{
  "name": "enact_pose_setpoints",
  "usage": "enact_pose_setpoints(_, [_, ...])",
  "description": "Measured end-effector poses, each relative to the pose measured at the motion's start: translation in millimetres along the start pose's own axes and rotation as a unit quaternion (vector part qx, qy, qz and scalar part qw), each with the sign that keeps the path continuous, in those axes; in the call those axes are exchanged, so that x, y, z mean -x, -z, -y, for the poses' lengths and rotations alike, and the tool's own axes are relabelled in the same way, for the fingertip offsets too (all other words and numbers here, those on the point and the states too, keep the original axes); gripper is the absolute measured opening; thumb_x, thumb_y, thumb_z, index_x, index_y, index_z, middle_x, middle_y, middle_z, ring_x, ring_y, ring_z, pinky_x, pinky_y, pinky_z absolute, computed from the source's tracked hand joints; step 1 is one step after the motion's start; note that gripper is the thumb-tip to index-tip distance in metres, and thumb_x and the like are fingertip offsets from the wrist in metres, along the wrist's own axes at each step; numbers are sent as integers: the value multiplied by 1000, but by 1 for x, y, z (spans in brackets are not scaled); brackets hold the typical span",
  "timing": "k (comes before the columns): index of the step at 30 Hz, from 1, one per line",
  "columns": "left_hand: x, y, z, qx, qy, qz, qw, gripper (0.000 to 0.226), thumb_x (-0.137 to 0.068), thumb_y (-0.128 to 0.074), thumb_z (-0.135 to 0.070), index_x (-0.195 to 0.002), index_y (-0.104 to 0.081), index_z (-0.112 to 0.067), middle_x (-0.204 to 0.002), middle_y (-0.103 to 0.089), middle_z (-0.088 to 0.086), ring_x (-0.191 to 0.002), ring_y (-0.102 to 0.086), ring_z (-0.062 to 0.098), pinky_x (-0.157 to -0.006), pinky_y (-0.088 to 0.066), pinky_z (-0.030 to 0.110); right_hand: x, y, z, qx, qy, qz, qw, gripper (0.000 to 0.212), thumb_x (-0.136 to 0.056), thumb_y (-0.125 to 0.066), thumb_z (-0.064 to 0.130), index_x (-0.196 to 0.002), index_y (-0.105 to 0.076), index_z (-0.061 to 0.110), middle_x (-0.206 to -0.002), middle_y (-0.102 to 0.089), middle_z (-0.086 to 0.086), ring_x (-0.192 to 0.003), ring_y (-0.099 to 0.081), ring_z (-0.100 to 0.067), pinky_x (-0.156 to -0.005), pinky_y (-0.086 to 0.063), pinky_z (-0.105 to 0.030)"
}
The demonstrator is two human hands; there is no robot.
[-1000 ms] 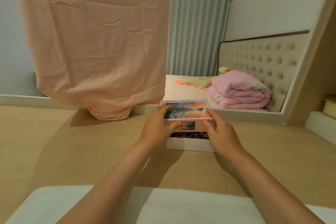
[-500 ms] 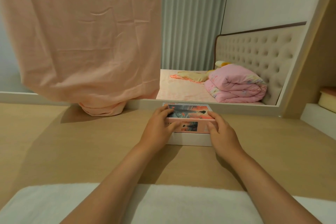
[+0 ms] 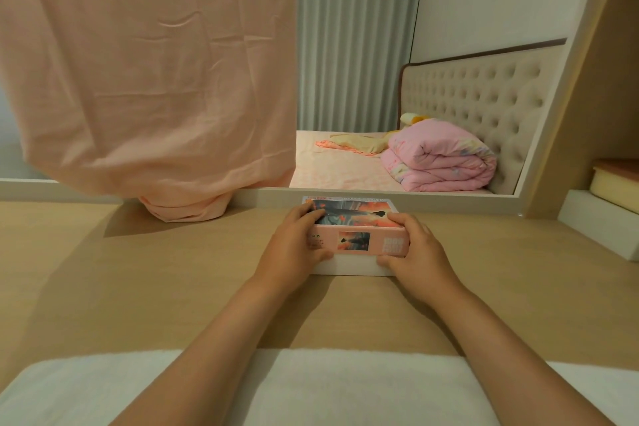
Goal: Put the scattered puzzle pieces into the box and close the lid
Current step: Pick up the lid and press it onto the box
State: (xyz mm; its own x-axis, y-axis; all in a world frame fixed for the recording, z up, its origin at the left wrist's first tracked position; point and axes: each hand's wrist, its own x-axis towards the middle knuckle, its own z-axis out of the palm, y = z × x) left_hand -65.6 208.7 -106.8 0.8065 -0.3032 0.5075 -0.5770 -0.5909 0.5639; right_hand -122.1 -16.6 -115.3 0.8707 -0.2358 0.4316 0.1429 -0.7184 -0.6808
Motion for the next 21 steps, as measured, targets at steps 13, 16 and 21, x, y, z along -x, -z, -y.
enact_pose_setpoints(13, [-32,16,-17,-95,7,45,994,52,-98,-38,-55,-145,-43,-35,-154,-36,-7,-137,-36,17,-107,-39,40,-19,4,15,84,23,27,996,55,-94,-52,54,-146,-41,41,-156,-32,2,-142,-35,-18,-115,-30,-43])
enact_pose_setpoints(16, [-56,15,-21,-137,18,155,978,58,-98,-35,-55,-151,-34,-29,-158,-32,-4,-141,-34,21,-113,-34,42,-37,13,20,88,11,61,994,52,-94,-52,52,-143,-50,36,-156,-38,5,-141,-37,-16,-114,-32,-39])
enact_pose_setpoints(21, [-79,7,-16,-121,65,247,959,51,-92,-36,-67,-121,-56,-31,-122,-63,-3,-99,-62,18,-91,-52,44,-63,20,22,47,-39,165,984,69,-89,-48,65,-151,-37,36,-157,-38,9,-141,-38,-15,-114,-32,-37])
